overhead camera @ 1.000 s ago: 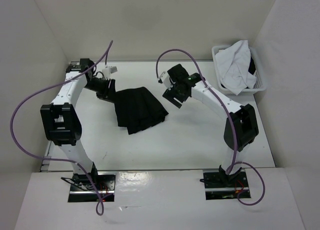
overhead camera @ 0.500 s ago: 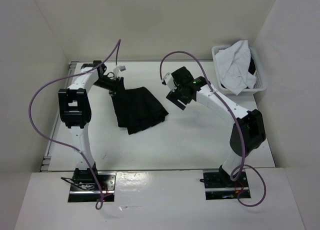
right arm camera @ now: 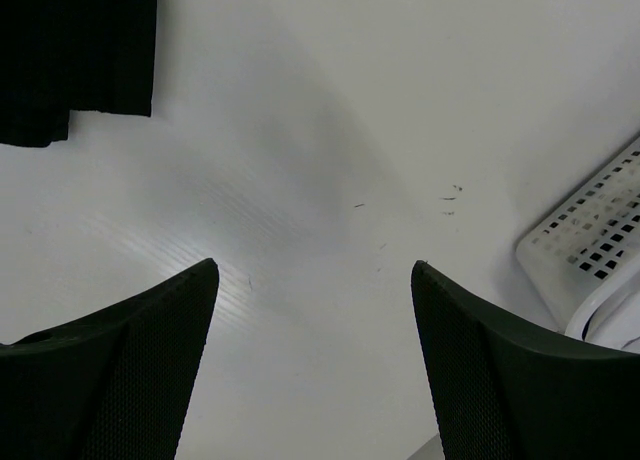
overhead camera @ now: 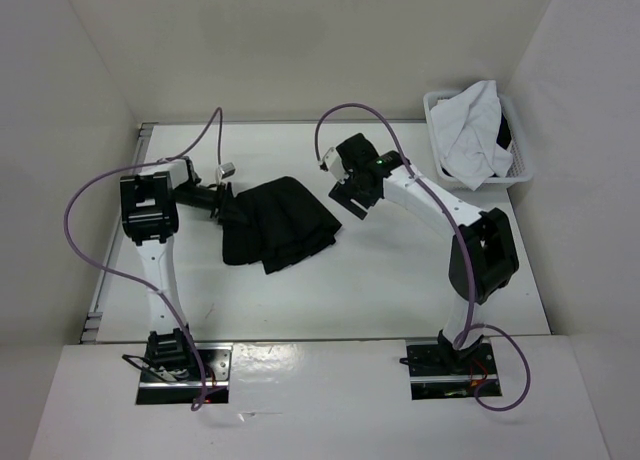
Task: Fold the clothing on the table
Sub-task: Fold the skirt
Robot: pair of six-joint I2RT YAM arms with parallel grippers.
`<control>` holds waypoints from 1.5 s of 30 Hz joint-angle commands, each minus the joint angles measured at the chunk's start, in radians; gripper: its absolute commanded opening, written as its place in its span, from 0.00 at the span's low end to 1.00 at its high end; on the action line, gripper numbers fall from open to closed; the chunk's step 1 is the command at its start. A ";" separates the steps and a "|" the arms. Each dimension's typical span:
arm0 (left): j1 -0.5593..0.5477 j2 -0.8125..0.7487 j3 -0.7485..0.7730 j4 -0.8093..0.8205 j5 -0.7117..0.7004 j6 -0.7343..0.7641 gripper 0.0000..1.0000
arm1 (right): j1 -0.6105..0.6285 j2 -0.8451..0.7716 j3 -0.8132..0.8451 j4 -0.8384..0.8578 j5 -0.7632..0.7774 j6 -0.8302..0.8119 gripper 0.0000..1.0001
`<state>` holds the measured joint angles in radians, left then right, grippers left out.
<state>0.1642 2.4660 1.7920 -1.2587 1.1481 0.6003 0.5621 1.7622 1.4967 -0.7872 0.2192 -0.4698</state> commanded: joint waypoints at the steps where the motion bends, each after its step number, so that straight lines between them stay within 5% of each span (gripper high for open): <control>1: -0.009 -0.030 -0.023 -0.039 0.029 0.110 0.45 | -0.007 0.022 0.063 0.011 0.003 0.003 0.82; 13: -0.042 -0.676 0.049 -0.039 -0.152 -0.077 0.50 | -0.016 0.003 0.036 0.023 0.023 -0.006 0.82; 17: -0.051 -0.734 -0.142 0.241 -0.241 -0.293 0.48 | -0.025 -0.006 -0.002 0.058 0.048 -0.006 0.82; 22: -0.210 -0.811 -0.408 0.655 -0.652 -0.514 0.51 | -0.123 -0.038 -0.039 0.101 0.071 0.063 0.88; 24: -0.271 -0.822 -0.475 0.763 -0.813 -0.562 0.56 | -0.194 -0.058 -0.039 0.101 0.022 0.085 0.88; 33: -0.376 -0.664 -0.372 0.829 -0.876 -0.613 0.95 | -0.281 -0.222 -0.182 0.112 0.003 0.103 0.96; 45: -0.474 -0.483 -0.319 0.849 -0.992 -0.557 0.98 | -0.321 -0.264 -0.222 0.112 0.003 0.103 0.96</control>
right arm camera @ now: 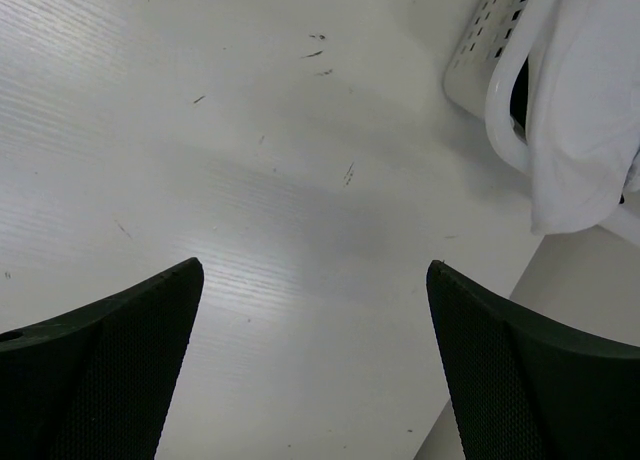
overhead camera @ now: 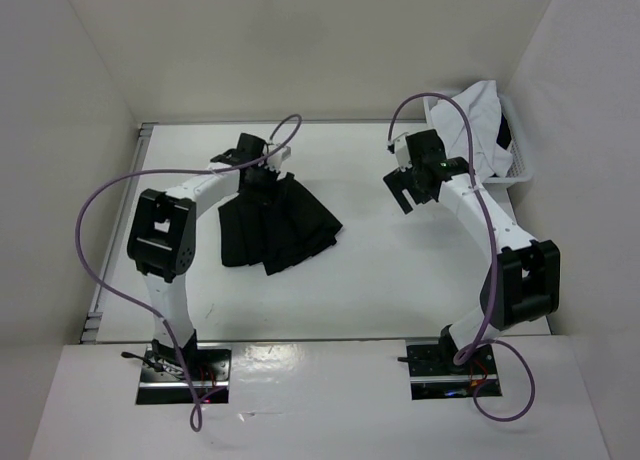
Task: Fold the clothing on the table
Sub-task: Fold the skirt
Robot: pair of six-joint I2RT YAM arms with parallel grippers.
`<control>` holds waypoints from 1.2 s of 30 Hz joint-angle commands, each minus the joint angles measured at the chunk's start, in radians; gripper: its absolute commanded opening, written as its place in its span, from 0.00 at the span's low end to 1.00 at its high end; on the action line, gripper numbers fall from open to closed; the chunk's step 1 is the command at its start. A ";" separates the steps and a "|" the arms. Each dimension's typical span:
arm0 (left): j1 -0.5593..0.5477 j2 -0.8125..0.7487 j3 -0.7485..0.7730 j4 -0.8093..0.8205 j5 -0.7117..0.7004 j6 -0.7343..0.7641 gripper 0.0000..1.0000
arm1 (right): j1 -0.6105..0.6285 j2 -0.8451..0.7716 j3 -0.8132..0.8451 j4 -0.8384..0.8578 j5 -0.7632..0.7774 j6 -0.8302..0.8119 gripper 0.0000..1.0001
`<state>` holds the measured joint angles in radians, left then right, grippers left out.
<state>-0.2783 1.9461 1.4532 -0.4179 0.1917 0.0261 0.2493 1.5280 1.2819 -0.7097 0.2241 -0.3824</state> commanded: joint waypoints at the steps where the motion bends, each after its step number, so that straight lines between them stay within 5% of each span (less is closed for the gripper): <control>1: -0.044 0.046 0.019 -0.004 -0.035 0.026 0.98 | -0.008 -0.019 -0.007 0.035 -0.002 0.016 0.96; 27: -0.496 -0.207 -0.359 -0.079 0.035 0.078 0.99 | -0.008 -0.039 -0.069 0.093 -0.042 0.007 0.96; 36: -0.527 -0.216 -0.053 -0.250 -0.058 0.087 0.99 | -0.008 -0.101 -0.059 0.069 -0.063 0.002 0.97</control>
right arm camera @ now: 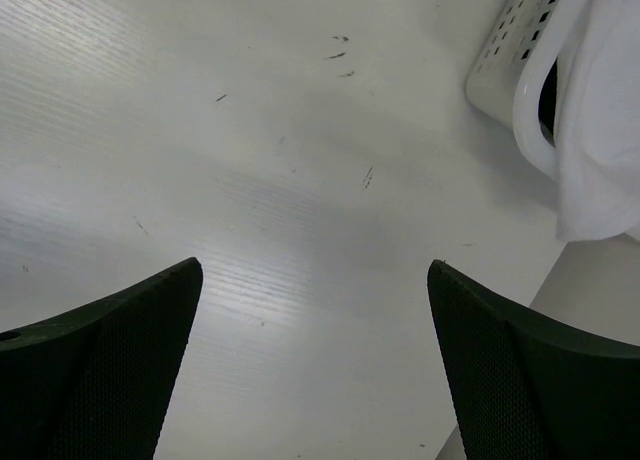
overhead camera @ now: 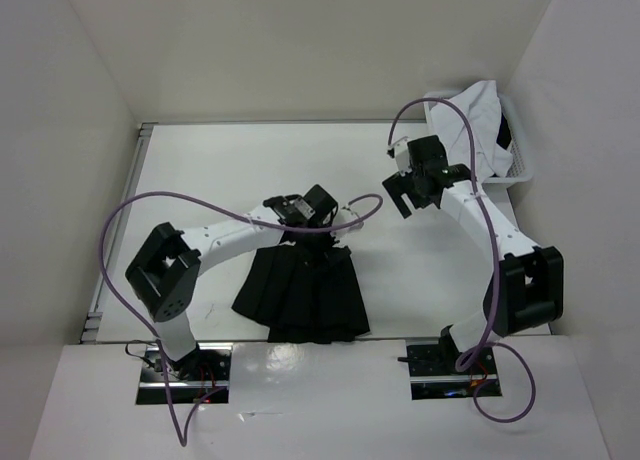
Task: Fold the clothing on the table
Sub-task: Fold the skirt
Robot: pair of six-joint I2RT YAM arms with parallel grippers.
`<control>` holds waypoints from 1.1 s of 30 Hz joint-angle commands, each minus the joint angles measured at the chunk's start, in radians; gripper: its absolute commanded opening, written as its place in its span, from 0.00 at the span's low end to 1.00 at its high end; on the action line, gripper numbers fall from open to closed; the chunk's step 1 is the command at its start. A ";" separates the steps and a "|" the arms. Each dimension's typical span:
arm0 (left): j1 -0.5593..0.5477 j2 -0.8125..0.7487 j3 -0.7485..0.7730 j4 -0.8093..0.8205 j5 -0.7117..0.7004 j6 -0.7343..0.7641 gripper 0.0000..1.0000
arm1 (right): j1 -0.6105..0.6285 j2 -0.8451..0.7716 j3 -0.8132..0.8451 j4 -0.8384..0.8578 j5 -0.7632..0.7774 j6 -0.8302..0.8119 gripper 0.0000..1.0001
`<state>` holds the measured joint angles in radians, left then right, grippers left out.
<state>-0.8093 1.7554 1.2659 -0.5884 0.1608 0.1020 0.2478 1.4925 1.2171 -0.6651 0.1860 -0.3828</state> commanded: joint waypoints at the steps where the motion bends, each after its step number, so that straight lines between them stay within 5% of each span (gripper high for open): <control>1: 0.004 -0.025 0.183 -0.105 -0.043 0.022 0.99 | -0.018 -0.084 0.005 0.024 -0.040 0.002 0.97; 5: 0.042 -0.063 0.460 -0.212 -0.112 0.033 0.99 | -0.065 -0.119 0.025 0.015 -0.100 0.011 0.97; 9: 0.190 -0.108 0.553 -0.258 -0.180 0.015 0.99 | -0.120 -0.156 -0.004 0.050 -0.112 0.036 0.99; 12: 0.329 -0.171 0.457 -0.185 -0.204 -0.013 0.99 | -0.153 -0.167 -0.048 0.073 -0.112 0.076 0.99; 19: 0.911 -0.419 0.112 -0.065 -0.205 -0.025 0.99 | -0.326 -0.268 -0.151 0.120 -0.198 0.148 0.99; 23: 1.091 -0.528 -0.092 -0.028 -0.181 -0.042 0.99 | -0.442 -0.301 -0.205 0.130 -0.290 0.182 0.99; 27: 1.186 -0.579 -0.243 -0.002 -0.084 -0.051 0.99 | -0.509 -0.288 -0.205 0.140 -0.338 0.193 0.99; 33: 1.231 -0.570 -0.233 -0.011 -0.012 -0.041 0.99 | -0.541 -0.268 -0.176 0.150 -0.359 0.193 0.99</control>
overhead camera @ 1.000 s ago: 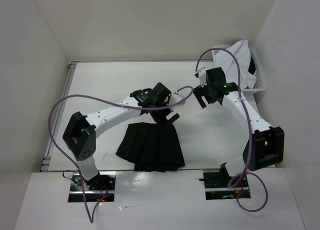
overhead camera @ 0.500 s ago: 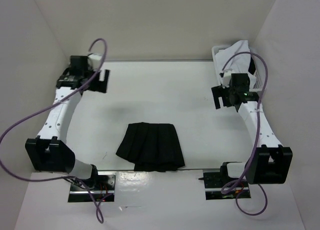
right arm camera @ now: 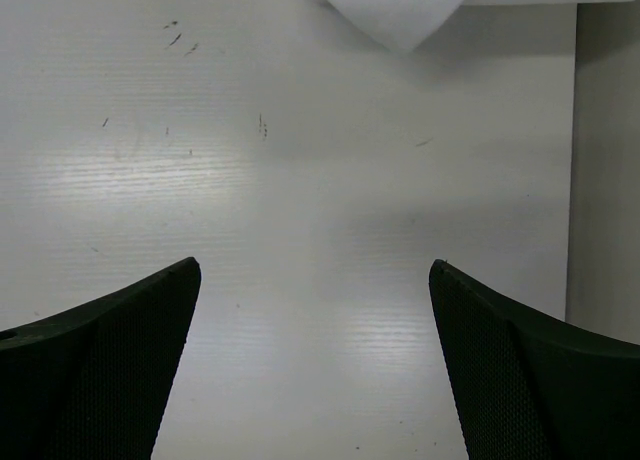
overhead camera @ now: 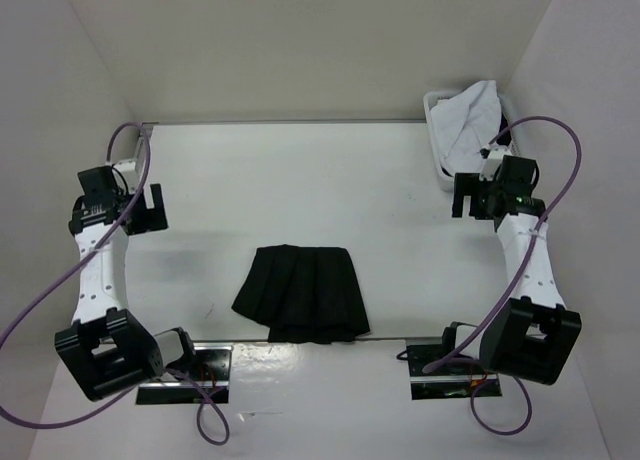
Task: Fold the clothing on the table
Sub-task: Fold the skirt
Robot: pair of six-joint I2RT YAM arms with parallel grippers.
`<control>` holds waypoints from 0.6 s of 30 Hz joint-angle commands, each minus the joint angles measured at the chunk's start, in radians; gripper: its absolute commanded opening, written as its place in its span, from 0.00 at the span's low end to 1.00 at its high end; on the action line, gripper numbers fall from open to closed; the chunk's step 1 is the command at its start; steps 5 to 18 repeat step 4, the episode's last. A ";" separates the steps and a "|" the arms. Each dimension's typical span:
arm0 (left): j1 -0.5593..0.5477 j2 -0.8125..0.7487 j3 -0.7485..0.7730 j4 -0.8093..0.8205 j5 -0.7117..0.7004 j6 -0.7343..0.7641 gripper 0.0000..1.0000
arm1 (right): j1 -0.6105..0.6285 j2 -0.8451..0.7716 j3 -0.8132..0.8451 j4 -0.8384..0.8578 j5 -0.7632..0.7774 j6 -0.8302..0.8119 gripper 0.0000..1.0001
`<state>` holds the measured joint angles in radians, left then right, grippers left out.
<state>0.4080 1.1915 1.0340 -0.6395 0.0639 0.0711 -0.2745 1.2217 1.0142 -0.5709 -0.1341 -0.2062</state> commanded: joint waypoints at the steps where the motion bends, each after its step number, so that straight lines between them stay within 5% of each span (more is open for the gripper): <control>1: 0.014 -0.006 -0.002 0.040 0.085 -0.010 0.99 | -0.019 0.002 0.027 0.055 -0.039 0.016 0.99; 18: 0.025 0.003 0.011 0.040 0.097 -0.010 0.99 | -0.028 0.002 0.027 0.055 -0.012 0.025 0.99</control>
